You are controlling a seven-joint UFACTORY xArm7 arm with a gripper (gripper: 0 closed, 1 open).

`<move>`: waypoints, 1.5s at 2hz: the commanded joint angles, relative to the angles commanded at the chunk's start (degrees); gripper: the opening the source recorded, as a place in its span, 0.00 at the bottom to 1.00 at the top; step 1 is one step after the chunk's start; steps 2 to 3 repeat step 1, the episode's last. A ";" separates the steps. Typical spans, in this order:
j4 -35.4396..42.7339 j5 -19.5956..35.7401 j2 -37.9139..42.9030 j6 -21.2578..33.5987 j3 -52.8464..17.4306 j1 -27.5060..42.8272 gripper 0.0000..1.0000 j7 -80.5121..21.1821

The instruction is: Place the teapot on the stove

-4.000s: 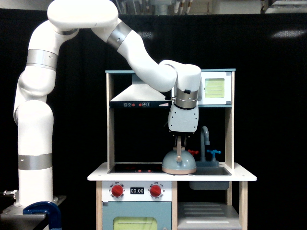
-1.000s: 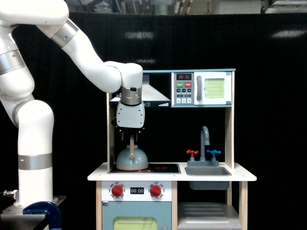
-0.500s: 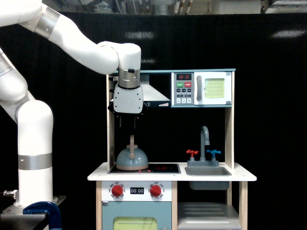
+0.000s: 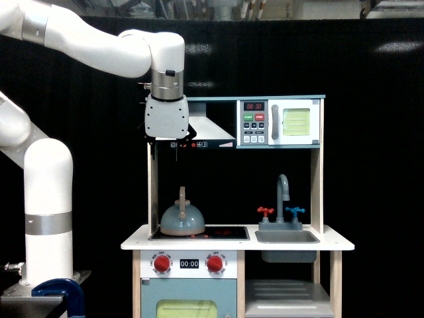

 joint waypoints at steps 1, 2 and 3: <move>0.77 -0.97 -0.28 1.23 -1.17 -0.13 1.00 -0.32; 0.77 -0.97 -0.28 1.23 -1.17 -0.13 1.00 -0.32; 0.77 -0.97 -0.28 1.23 -1.17 -0.13 1.00 -0.32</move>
